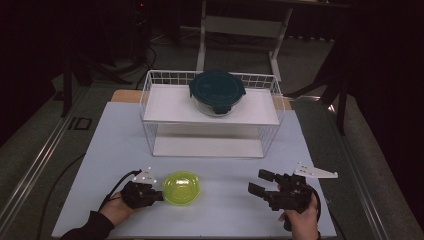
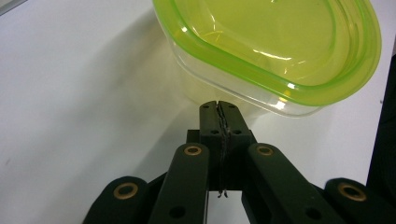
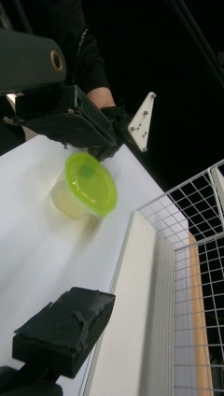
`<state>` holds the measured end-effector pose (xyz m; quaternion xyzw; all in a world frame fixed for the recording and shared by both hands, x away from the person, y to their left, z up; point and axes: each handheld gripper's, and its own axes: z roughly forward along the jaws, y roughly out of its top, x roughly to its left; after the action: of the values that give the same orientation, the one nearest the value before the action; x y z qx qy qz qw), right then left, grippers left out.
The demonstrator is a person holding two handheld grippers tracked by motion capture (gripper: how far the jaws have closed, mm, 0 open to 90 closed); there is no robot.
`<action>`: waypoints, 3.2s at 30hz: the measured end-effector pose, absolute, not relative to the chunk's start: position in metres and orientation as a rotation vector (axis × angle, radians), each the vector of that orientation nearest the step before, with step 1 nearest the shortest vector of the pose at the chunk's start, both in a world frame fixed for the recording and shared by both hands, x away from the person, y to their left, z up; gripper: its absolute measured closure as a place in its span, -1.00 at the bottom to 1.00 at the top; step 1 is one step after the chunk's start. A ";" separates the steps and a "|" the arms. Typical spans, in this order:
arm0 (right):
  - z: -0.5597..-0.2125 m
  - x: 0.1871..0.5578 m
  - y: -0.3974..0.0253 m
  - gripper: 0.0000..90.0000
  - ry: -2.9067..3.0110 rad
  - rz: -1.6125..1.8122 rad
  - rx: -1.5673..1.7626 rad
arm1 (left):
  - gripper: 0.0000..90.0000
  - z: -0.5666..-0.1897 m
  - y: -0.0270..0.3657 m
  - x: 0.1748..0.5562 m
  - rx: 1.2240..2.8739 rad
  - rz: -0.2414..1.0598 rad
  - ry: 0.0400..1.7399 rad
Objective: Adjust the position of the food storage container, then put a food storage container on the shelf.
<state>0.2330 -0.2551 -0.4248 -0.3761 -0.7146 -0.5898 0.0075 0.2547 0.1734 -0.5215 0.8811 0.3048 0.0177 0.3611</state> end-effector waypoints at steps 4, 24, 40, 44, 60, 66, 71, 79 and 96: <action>-0.427 0.233 -0.257 -0.56 -2.227 -1.842 -1.182 | 0.97 -0.521 0.161 0.262 2.271 0.028 0.781; -0.430 0.234 -0.260 -0.56 -2.231 -1.840 -1.184 | 0.97 -0.526 0.105 0.281 2.300 -0.016 0.716; -0.432 0.235 -0.257 -0.56 -2.235 -1.828 -1.185 | 0.97 -0.528 0.089 0.285 2.300 -0.028 0.703; -0.433 0.235 -0.257 -0.56 -2.240 -1.823 -1.184 | 0.97 -0.526 0.098 0.285 2.267 -0.039 0.721; -0.439 0.236 -0.248 -0.56 -2.331 -1.775 -1.182 | -0.66 -0.484 0.134 0.261 2.040 -0.061 0.780; -0.443 0.239 -0.246 -0.56 -2.344 -1.763 -1.182 | -0.97 -0.475 0.126 0.261 1.991 -0.065 0.832; -0.444 0.238 -0.243 -0.56 -2.386 -1.761 -1.152 | -0.98 -0.466 0.126 0.263 1.912 -0.038 0.896; -0.446 0.243 -0.238 -0.59 -2.435 -1.735 -1.160 | -0.94 -0.464 0.125 0.269 1.901 -0.067 0.938; -0.466 0.275 -0.222 -0.65 -2.271 -1.501 -1.340 | -0.77 -0.480 0.118 0.288 1.859 -0.280 1.164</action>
<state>0.2755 -0.2221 -0.4656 -0.4411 -0.7473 -0.4940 0.0538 0.2880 0.1179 -0.4798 0.7514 0.4706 -0.1131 0.4485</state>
